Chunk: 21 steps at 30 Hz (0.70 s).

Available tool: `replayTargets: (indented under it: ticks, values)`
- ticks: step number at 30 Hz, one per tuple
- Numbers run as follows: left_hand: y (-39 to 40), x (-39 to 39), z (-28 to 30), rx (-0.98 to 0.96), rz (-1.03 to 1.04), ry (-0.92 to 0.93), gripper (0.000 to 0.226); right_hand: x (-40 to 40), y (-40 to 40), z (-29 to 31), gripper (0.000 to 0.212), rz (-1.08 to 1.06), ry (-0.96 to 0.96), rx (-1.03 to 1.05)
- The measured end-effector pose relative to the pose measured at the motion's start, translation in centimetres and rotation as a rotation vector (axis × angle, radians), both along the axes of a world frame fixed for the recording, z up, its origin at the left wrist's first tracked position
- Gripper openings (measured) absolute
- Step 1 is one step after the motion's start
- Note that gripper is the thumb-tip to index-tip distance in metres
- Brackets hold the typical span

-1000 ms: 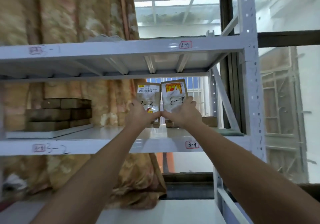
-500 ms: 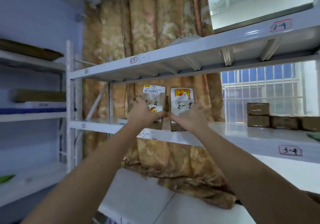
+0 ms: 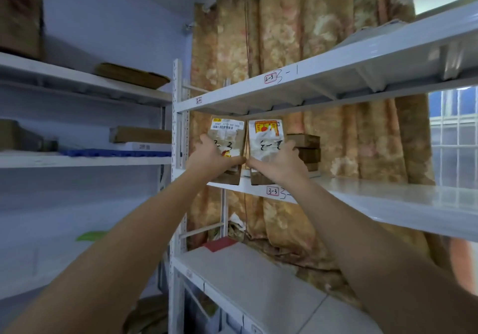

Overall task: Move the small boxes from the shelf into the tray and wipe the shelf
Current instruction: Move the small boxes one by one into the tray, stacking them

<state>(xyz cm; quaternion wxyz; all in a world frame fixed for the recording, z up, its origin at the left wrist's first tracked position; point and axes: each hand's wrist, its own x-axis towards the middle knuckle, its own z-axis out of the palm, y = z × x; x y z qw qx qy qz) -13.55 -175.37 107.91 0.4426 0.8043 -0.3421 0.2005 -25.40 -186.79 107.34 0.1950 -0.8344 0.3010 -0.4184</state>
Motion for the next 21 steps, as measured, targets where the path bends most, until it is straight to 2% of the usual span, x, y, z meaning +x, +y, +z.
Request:
replayTargets:
  ticks: [11, 15, 17, 18, 19, 20, 21]
  values:
    - [-1.8, 7.8, -0.2, -0.010, -0.012, 0.050, 0.103, 8.0, -1.2, -0.7, 0.109, -0.005, 0.019, -0.004]
    - [-4.8, 10.7, 1.0, -0.006, -0.066, 0.053, 0.111, 10.6, -4.4, 0.8, 0.116, -0.013, -0.005, -0.028]
    - [-6.6, 12.4, 2.1, -0.071, -0.105, 0.033, 0.124, 12.0, -6.3, 2.1, 0.118, -0.023, -0.011, -0.046]
    - [-7.5, 13.1, 2.7, -0.094, -0.133, 0.031, 0.124, 12.7, -7.2, 2.8, 0.119, -0.024, -0.009, -0.043]
    - [-8.1, 12.9, 3.4, -0.098, -0.162, 0.034, 0.111, 13.2, -8.1, 3.5, 0.119, -0.022, -0.016, -0.037]
    - [-8.8, 13.2, 4.0, -0.095, -0.188, 0.026, 0.087, 13.6, -9.0, 4.2, 0.120, -0.005, -0.032, -0.023]
    - [-10.0, 14.1, 4.6, -0.099, -0.204, 0.019, 0.076, 14.2, -10.3, 4.9, 0.120, 0.017, -0.051, -0.005]
